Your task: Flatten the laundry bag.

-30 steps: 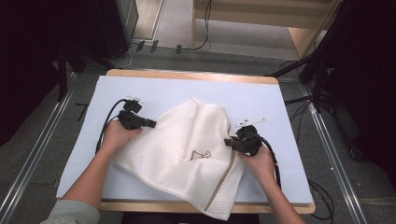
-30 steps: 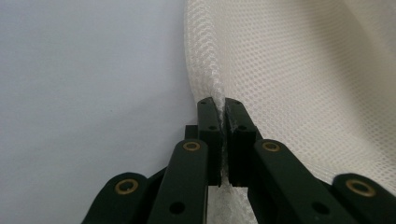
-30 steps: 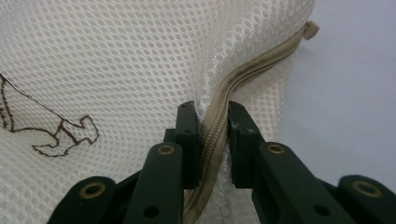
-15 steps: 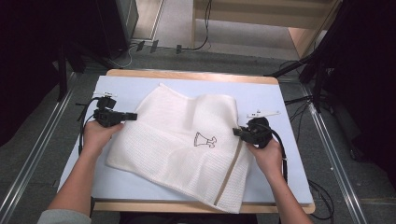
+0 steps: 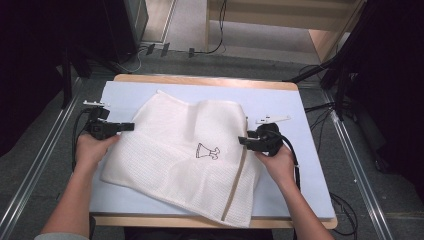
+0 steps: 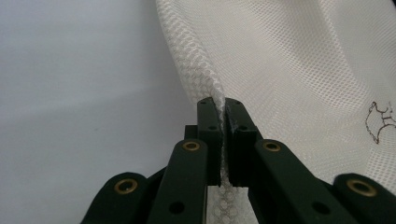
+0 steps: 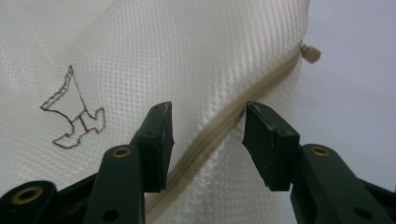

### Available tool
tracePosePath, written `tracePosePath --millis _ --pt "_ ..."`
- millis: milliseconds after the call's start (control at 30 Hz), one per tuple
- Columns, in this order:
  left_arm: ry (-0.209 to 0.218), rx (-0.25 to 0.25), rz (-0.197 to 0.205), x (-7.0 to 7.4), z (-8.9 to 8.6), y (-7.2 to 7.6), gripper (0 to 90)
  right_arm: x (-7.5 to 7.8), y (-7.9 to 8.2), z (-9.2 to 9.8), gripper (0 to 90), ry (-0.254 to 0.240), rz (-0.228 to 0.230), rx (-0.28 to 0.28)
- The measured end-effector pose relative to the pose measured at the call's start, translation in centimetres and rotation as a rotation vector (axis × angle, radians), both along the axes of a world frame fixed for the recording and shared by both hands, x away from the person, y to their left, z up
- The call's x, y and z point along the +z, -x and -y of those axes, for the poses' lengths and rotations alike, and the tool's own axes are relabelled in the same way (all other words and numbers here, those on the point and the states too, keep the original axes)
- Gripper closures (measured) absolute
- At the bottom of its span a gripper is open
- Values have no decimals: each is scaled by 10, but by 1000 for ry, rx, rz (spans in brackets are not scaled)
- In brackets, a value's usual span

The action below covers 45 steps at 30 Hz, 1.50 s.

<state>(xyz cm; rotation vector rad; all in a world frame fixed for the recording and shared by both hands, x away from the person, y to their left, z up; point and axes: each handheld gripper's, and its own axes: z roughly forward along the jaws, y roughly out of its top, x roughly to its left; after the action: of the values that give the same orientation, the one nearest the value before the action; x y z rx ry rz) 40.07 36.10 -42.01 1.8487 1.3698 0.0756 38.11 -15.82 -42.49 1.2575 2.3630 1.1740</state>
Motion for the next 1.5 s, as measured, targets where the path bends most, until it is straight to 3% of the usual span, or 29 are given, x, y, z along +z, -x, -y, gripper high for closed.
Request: tracePosePath --millis 33,133,233,500,633,767,833,1100,1233,1367,1400,1433,1500 --pt "0 15 0 0 -5 2 873 4 0 -1 531 -17 12 8" --pt "-25 34 1 0 -13 5 871 7 0 -2 535 -17 25 14" --pt "-23 51 -4 -1 -21 8 870 8 -2 -2 551 -11 33 12" --pt "-17 90 -4 -1 -37 14 866 5 -8 3 586 -6 24 -12" --pt "-35 116 -5 -2 -45 17 864 3 -11 3 593 0 17 -20" --pt "-80 138 -21 -5 -52 19 859 1 -13 5 595 2 10 -27" --pt "-77 144 -22 -6 -53 19 857 0 -14 5 593 1 7 -27" --pt "-59 142 -30 -9 -55 19 847 -20 -29 -5 446 8 -23 -46" --pt "-52 143 -33 -11 -55 19 842 -30 -37 -13 428 33 -30 -54" --pt "-47 145 -34 -11 -56 19 838 -39 -43 -16 458 41 -56 -60" --pt "-48 144 -35 -12 -56 19 838 -45 -45 -18 502 45 -87 -57" --pt "-46 145 -36 -12 -56 19 838 -46 -45 -19 517 44 -83 -53" --pt "-39 146 -38 -13 -56 19 838 -45 -45 -21 642 53 -75 -42"
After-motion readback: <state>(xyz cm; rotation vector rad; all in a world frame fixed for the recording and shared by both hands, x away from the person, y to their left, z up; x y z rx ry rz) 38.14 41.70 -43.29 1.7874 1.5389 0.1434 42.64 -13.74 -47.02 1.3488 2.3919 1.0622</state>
